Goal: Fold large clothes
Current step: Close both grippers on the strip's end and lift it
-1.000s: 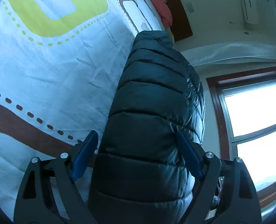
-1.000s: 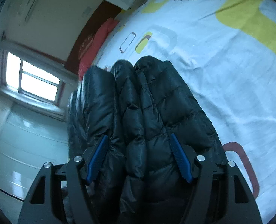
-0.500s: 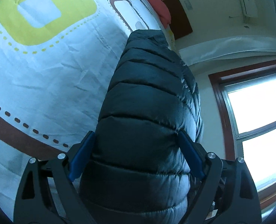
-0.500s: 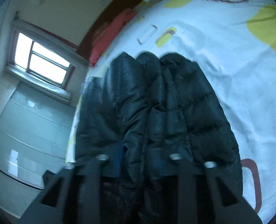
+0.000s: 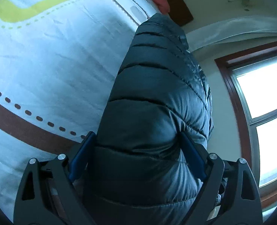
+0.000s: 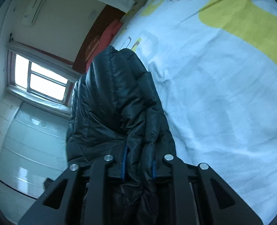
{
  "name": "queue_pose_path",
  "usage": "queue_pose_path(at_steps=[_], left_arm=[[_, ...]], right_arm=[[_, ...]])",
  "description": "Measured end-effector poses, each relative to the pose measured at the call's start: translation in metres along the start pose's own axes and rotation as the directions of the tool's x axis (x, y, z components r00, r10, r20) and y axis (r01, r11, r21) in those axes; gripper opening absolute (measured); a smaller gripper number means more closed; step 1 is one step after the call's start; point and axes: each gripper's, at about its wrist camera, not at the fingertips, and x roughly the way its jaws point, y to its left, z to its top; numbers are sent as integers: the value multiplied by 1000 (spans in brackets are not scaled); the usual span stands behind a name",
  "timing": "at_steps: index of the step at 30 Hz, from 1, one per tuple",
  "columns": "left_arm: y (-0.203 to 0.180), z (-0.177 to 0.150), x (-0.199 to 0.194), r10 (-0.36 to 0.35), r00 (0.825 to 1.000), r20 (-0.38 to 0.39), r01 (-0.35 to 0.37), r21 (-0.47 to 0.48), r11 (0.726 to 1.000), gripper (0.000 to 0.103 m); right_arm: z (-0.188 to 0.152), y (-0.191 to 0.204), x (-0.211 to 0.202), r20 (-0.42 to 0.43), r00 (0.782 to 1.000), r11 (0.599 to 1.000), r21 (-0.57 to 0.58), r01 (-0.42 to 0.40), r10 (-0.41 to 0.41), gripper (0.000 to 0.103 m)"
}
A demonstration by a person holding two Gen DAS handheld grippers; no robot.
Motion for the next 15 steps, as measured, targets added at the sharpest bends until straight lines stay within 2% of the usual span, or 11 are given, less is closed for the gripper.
queue_pose_path(at_steps=[1, 4, 5, 6, 11, 15], left_arm=[[0, 1, -2, -5, 1000, -5, 5, 1, 1000, 89], [1, 1, -9, -22, 1000, -7, 22, -17, 1000, 89], [3, 1, -11, -27, 1000, -6, 27, -25, 999, 89], [1, -2, -15, -29, 1000, -6, 29, -29, 999, 89], [-5, -15, -39, -54, 998, 15, 54, 7, 999, 89], [-8, -28, -54, -67, 997, 40, 65, 50, 997, 89]], right_arm=[[1, 3, -3, -5, 1000, 1000, 0, 5, -5, 27], [-4, 14, -16, -15, 999, 999, -15, 29, -29, 48], [-11, 16, -27, -13, 999, 1000, -5, 30, -30, 63], [-16, 18, -34, -10, 1000, 1000, 1, 30, -30, 70], [-53, 41, -66, -40, 999, 999, 2, -35, 36, 76], [-77, 49, -73, -64, 998, 999, -51, 20, -23, 77]])
